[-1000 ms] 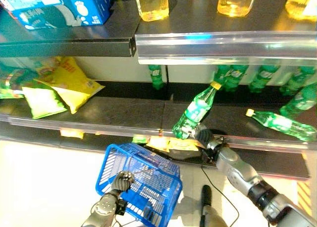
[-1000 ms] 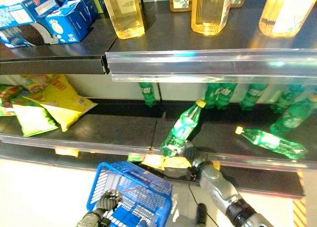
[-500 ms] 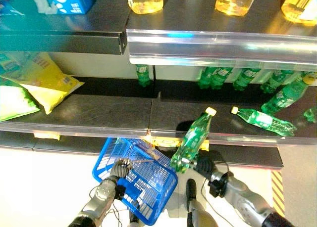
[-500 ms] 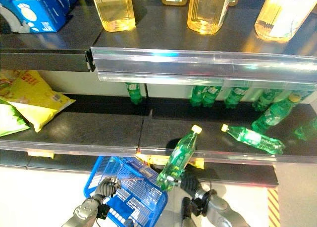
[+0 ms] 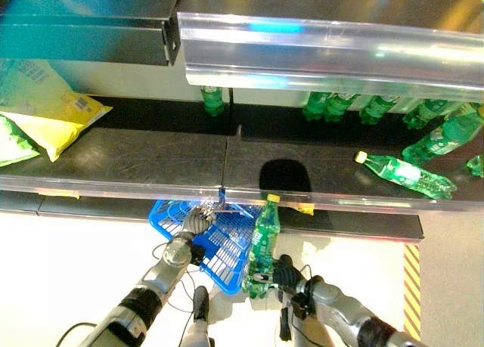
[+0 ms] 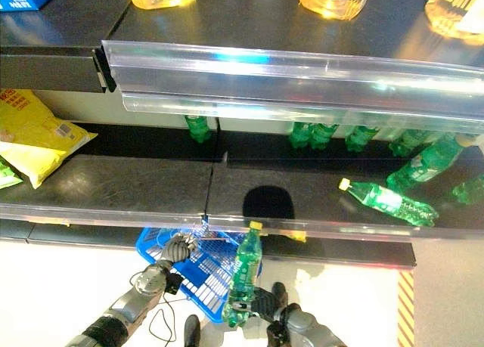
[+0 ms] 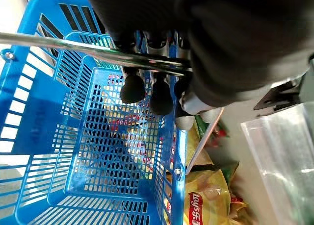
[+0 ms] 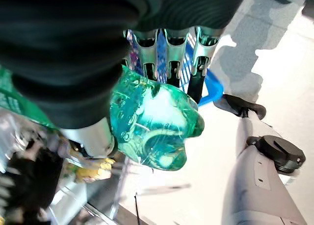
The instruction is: Pick up the snacks into the basket
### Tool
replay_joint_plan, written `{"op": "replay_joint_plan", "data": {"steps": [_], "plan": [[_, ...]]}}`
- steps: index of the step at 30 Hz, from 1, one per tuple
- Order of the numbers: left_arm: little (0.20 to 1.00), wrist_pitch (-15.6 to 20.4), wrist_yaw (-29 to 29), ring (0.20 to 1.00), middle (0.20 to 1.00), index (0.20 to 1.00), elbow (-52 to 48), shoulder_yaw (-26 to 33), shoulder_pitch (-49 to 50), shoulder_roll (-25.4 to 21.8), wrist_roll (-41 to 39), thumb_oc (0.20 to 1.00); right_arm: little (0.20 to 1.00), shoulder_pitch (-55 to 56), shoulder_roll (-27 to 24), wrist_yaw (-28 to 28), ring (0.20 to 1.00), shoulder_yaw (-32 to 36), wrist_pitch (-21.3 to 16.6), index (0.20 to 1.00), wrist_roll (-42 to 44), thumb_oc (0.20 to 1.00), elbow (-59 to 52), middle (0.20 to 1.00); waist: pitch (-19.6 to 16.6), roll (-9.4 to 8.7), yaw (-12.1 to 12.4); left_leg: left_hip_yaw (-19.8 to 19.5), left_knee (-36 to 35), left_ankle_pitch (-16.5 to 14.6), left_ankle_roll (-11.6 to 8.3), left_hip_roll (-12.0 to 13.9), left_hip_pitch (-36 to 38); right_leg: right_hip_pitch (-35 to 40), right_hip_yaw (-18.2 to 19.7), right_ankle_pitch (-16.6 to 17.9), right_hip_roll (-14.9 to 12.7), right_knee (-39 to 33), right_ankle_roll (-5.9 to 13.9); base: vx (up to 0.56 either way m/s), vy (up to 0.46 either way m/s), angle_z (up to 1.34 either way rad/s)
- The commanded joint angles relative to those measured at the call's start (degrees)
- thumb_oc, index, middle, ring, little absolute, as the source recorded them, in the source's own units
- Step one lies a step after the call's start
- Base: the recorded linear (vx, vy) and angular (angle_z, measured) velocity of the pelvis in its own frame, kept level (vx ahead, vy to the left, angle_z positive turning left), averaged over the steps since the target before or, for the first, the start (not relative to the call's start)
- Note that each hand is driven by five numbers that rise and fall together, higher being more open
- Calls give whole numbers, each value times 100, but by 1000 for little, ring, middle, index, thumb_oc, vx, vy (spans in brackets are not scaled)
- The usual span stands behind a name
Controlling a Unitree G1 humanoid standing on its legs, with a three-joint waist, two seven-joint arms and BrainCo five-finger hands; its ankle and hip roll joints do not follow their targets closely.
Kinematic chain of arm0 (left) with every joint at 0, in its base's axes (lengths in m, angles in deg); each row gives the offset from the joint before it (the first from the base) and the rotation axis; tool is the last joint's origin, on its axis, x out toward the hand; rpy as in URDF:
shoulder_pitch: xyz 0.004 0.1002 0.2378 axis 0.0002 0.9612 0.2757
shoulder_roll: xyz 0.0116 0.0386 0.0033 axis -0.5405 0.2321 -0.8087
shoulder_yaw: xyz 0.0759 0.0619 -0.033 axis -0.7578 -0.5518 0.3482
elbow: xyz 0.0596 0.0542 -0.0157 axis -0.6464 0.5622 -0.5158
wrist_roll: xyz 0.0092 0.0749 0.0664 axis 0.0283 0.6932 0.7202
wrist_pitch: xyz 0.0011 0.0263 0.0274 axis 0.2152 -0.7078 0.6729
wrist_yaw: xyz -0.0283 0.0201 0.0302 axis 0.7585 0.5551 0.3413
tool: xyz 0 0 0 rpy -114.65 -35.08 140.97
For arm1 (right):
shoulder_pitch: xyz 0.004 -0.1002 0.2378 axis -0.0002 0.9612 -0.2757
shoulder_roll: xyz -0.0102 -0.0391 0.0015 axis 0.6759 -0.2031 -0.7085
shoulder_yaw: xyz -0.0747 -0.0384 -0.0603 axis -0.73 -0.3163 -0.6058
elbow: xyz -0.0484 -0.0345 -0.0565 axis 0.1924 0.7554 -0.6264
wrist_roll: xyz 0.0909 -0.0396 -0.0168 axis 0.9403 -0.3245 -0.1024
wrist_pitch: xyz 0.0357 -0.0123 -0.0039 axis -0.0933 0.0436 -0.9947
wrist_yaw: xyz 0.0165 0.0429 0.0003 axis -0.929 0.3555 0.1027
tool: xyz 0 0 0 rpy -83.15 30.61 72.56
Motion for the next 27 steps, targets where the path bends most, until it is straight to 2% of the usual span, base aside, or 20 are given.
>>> {"op": "replay_joint_plan", "data": {"steps": [1,11,13,18,27], "plan": [[200,467,-267,200,200,200,-333,-94,-847,-28,26,200,200,-289,480,41,200,-158,-414,200,-250,200,-45,200,-123,1,89,-246,250,72,-21,5,-569,-301,153,-790,-323,813,754,-18,-5,4],[200,511,-227,200,200,200,-665,-369,-976,105,-95,200,200,-704,939,-91,200,-150,-327,200,-888,200,1304,200,-39,146,239,-330,293,88,0,-43,-715,-361,72,-811,-361,855,738,1,-2,6],[200,516,-216,200,200,200,-708,-471,-1048,163,-126,200,200,-836,1076,-242,200,-3,-289,200,-1194,200,2005,200,-5,218,286,-382,340,82,16,-75,-769,-391,50,-814,-376,890,721,-3,-1,2],[200,523,-200,200,200,200,-881,-564,-1128,217,-179,200,200,-871,1186,-477,200,277,-265,200,-1774,200,2672,200,1,327,329,-430,309,101,26,-100,-821,-415,1,-809,-420,886,733,5,9,8],[200,476,-250,200,200,200,-1037,-627,-1279,233,-136,200,200,-779,1220,-644,200,481,-138,200,-2337,200,3065,200,16,425,315,-452,242,136,41,-131,-897,-466,-42,-763,-443,812,752,5,5,3]]}}
